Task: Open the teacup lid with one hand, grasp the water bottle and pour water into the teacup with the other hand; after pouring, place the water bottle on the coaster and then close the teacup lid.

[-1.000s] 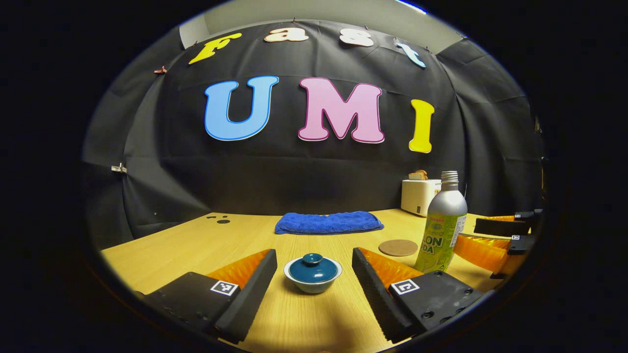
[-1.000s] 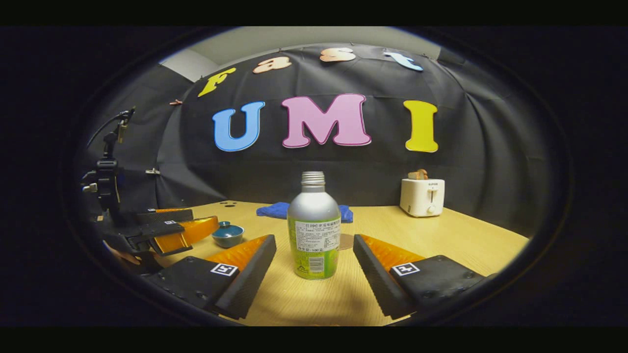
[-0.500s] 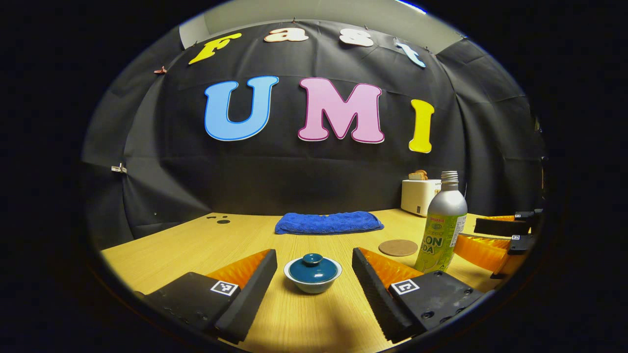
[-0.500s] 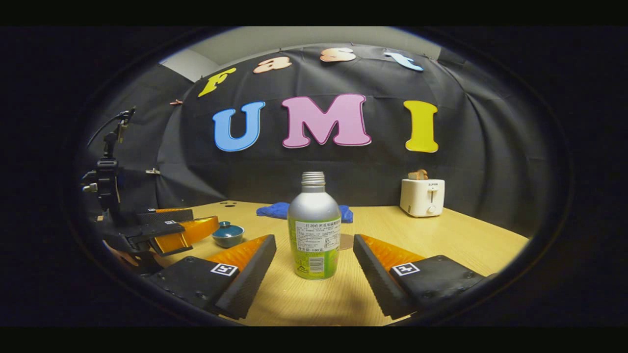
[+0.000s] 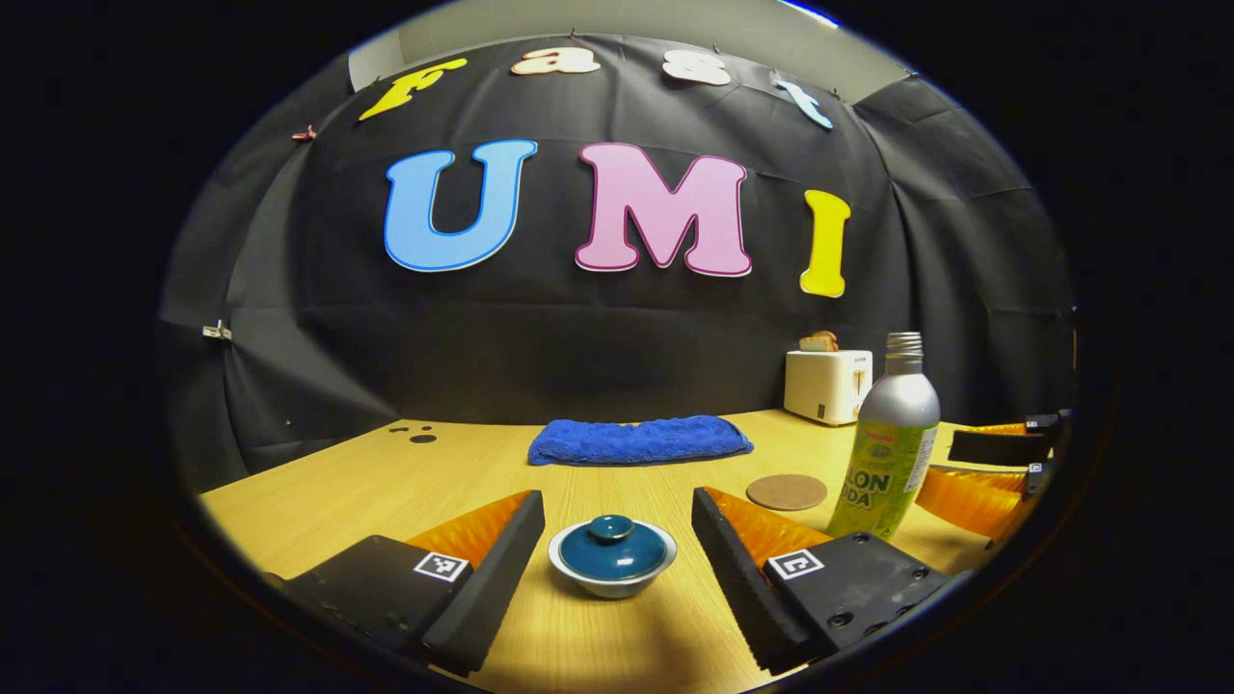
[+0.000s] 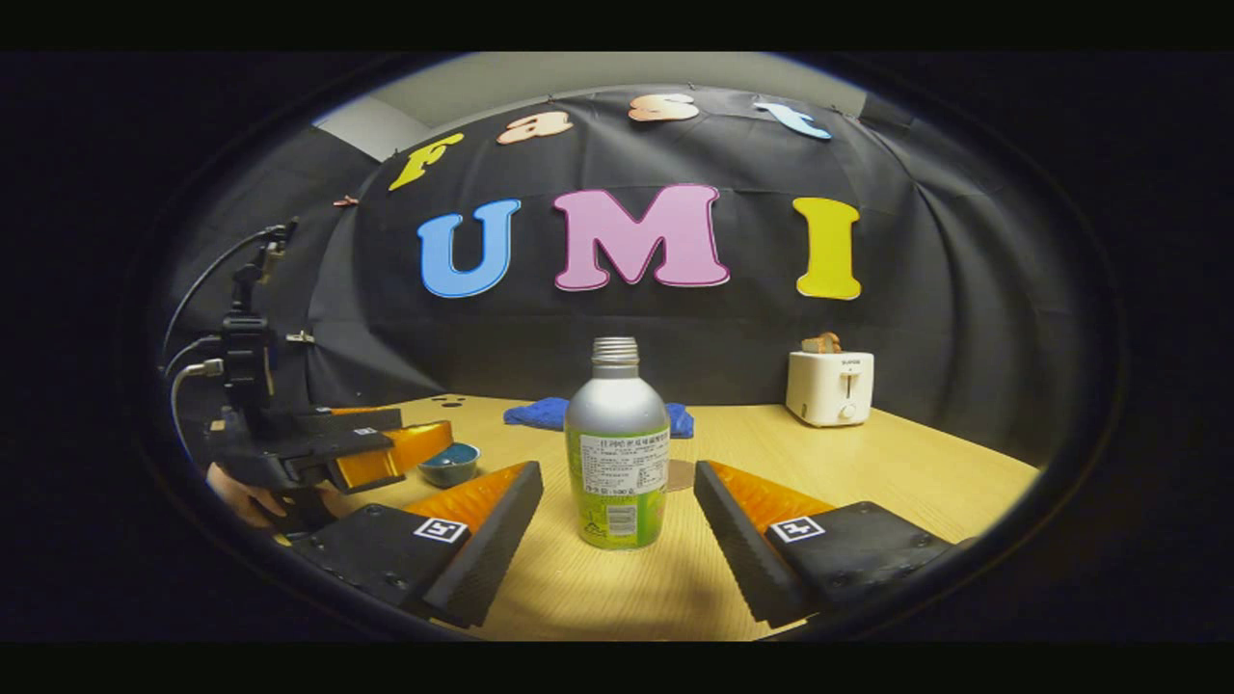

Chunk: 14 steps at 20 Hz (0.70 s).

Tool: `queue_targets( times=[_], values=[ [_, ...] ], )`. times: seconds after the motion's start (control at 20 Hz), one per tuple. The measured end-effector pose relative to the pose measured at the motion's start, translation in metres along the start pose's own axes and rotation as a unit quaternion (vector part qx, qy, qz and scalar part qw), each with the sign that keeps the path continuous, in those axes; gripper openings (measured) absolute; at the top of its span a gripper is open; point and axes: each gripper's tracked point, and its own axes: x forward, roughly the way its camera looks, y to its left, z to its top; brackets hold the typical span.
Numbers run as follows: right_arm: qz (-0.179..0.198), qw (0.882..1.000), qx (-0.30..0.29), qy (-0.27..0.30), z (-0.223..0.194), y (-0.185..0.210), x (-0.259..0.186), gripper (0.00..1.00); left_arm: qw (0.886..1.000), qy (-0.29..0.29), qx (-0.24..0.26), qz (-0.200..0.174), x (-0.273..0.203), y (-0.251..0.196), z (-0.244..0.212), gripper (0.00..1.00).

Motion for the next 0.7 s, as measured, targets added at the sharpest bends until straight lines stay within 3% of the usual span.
queue_targets(
  times=[0.2,0.25,0.5,0.7],
  values=[
    [0.003,1.0,0.0,0.0,-0.001,0.001,-0.001,0.98,0.999,0.027,0.013,-0.012,0.017,-0.002,-0.007,0.93],
    [0.003,1.0,0.0,0.0,-0.001,0.0,0.0,0.98,0.999,0.037,0.015,-0.015,0.021,-0.004,-0.011,0.86],
    [0.011,1.0,0.0,0.0,-0.001,0.001,-0.002,0.98,0.997,0.074,0.01,-0.029,0.036,-0.005,-0.021,0.74],
    [0.012,1.0,0.0,0.001,0.0,0.001,-0.002,0.98,0.995,0.09,0.028,-0.022,0.042,-0.006,-0.027,0.58]
  ],
)
